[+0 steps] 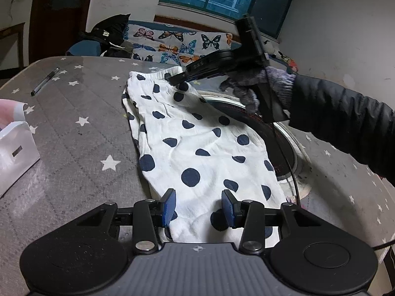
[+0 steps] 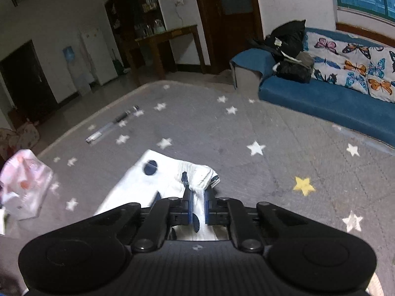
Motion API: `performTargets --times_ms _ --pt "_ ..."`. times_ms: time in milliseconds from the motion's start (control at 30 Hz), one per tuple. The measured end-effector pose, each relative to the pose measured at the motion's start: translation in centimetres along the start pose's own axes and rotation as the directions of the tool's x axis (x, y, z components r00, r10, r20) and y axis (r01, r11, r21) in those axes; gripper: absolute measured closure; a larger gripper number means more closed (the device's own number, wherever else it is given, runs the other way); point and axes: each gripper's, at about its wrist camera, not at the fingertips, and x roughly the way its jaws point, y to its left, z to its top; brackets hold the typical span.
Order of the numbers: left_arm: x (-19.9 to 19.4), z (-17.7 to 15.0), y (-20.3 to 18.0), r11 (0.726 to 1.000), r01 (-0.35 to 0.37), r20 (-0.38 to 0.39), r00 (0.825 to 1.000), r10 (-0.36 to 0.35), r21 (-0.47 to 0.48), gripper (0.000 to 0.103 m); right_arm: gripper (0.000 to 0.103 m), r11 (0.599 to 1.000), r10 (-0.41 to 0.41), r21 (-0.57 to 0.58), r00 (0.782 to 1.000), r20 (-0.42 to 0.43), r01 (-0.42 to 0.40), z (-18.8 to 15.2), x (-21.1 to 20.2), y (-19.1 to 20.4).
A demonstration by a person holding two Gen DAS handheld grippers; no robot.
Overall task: Fold clothes
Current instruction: 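Lift the gripped edge with the right tool and fold it over the trousers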
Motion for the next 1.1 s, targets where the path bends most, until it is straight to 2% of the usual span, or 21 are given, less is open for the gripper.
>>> performTargets --times_ms 233,533,667,1100 --pt "1.7 2.3 0.2 1.0 -0.015 0.029 0.999 0.015 0.018 0.059 0.096 0.998 0.05 -0.045 0.998 0.049 -0.048 0.2 -4.8 2.6" --pt "5.7 4.0 2.1 0.999 -0.039 -0.004 0.999 0.039 0.009 0.061 0.096 0.986 0.135 -0.11 0.986 0.096 -0.124 -0.7 -11.3 6.2" --pt "5.2 3.7 2.4 0.998 -0.056 0.006 0.998 0.056 0.004 0.061 0.096 0.977 0.177 -0.137 0.978 0.111 -0.161 -1.8 -14.3 8.0" --pt "1.4 1.0 2.1 0.994 -0.108 0.056 0.993 0.106 0.022 0.059 0.097 0.924 0.332 -0.22 0.942 0.048 -0.315 -9.2 -21.5 13.8"
